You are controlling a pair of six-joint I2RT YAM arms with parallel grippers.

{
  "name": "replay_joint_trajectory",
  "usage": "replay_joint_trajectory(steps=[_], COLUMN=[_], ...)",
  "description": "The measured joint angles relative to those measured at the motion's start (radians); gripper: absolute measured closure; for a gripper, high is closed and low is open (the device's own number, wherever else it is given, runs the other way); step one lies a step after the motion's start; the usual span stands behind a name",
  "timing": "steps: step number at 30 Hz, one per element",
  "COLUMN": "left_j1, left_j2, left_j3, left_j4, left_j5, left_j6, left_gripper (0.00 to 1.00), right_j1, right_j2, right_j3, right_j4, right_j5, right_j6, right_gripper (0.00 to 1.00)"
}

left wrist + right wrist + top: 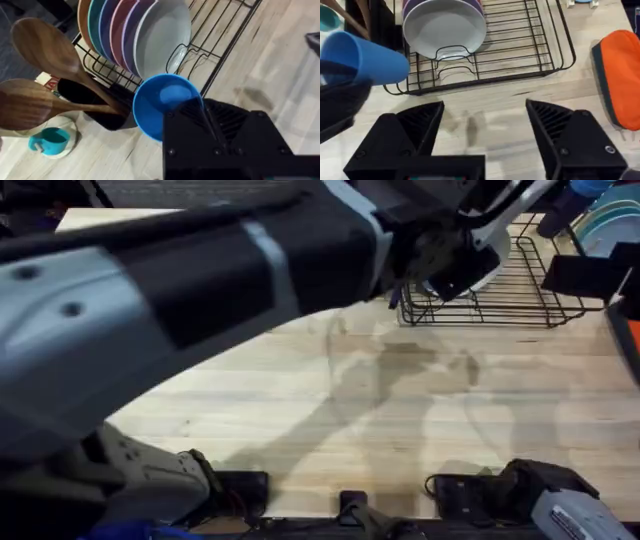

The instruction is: Pick up the cup on the table and put them onto the rack.

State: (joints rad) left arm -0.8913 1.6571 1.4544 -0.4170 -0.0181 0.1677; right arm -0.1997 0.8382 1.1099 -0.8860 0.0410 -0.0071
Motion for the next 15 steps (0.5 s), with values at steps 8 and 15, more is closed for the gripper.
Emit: replay_joint_trajectory(steps=[8, 15], left_j1=[0.000, 0.000], left_j2=[0.079, 0.131], left_j3=[0.000, 0.000], left_j4=[0.059, 0.064], left_j5=[0.000, -0.001], left_j6=[0.000, 0.000], left_gripper=[0.960, 0.960], right_j1=[0.000, 0.000], right_j2=[0.000, 0.000], right_j3=[0.000, 0.000], right_j4=[0.000, 0.000], right_j5=[0.000, 0.000], right_j6=[0.000, 0.000], right_gripper=[0.009, 0.009])
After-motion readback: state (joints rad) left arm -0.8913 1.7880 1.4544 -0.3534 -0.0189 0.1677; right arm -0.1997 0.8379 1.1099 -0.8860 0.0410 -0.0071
